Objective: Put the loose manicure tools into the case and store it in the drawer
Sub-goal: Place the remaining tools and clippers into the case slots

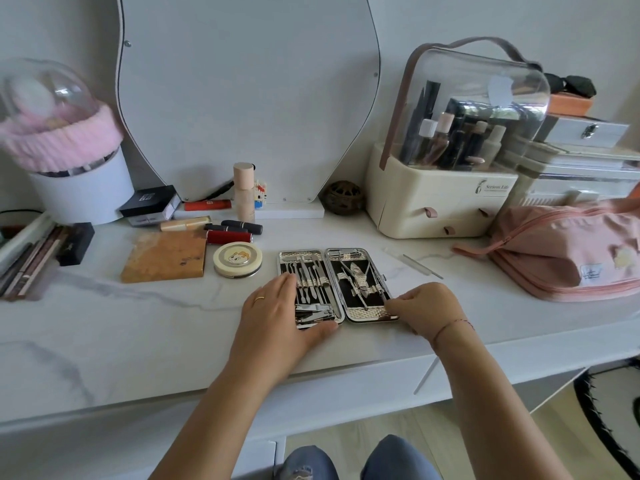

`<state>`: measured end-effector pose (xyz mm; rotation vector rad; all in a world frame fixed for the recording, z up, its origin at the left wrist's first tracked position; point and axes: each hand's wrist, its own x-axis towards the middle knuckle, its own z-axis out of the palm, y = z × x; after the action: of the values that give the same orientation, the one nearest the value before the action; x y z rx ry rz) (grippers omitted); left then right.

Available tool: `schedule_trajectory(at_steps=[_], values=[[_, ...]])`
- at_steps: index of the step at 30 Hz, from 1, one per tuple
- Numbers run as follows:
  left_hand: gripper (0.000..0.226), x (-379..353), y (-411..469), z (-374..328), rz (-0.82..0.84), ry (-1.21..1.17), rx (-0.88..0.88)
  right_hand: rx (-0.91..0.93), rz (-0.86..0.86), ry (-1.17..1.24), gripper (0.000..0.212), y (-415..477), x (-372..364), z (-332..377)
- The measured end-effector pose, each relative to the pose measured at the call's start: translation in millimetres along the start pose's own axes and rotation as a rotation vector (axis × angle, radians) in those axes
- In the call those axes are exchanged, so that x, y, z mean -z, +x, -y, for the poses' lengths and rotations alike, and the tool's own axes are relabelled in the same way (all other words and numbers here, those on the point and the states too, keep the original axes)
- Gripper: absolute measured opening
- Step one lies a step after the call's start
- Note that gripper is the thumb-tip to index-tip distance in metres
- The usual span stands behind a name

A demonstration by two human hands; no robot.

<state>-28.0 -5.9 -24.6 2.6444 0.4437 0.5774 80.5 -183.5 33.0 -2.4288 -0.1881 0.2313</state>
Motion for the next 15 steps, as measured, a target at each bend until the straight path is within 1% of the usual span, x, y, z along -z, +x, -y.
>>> schedule_trajectory(at_steps=[4, 6, 8, 11, 15], values=[[0.117, 1, -1, -1, 0.004, 0.003, 0.01, 0.004, 0.021, 0.048, 0.029, -4, 7, -7], [0.118, 1, -1, 0, 0.008, 0.003, 0.014, 0.015, 0.053, 0.061, 0.031, -9, 11, -11], [0.119, 1, 0, -1, 0.016, -0.002, 0.018, 0.018, 0.109, 0.101, 0.026, -16, 16, -16], [0.12, 2, 0, -1, 0.02, -0.011, 0.024, -0.001, 0.178, 0.294, 0.015, -27, 24, -26], [0.119, 3, -1, -3, 0.014, -0.016, 0.028, 0.01, 0.163, 0.488, 0.007, -29, 34, -36]])
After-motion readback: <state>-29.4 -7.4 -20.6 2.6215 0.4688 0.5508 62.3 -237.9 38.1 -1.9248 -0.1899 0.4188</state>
